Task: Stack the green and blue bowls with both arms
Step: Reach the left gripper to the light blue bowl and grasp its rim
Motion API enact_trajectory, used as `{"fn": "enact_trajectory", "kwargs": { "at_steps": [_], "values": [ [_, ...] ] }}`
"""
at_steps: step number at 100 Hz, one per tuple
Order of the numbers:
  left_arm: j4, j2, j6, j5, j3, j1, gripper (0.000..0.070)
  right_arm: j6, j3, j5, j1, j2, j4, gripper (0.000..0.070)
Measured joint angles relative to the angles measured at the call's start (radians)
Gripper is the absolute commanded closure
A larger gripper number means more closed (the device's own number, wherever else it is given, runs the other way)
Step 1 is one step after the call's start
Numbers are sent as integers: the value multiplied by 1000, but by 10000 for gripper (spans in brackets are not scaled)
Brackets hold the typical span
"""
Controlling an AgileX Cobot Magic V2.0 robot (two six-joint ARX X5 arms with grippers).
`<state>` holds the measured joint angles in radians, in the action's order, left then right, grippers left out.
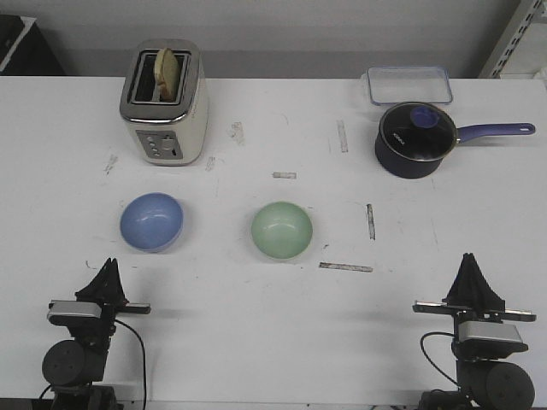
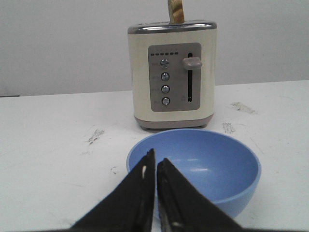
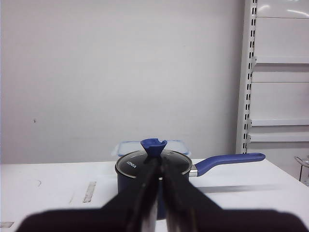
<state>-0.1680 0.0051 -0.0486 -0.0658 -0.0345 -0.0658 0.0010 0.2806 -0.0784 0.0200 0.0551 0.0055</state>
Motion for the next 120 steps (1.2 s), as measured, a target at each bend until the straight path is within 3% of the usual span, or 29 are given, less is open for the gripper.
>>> {"fn": "enact_trajectory", "kwargs": {
  "at_steps": [33,56,77,120],
  "values": [
    [19,94,40,-7,-165,0,698,0,0,0,0,0,0,700],
    [178,316,54,-7,-389,0,699,0,0,0,0,0,0,700],
    [205,531,68,-6,-570,0,699,0,0,0,0,0,0,699],
    [435,912,264,6,-830,0,699,0,0,0,0,0,0,699]
  ]
}}
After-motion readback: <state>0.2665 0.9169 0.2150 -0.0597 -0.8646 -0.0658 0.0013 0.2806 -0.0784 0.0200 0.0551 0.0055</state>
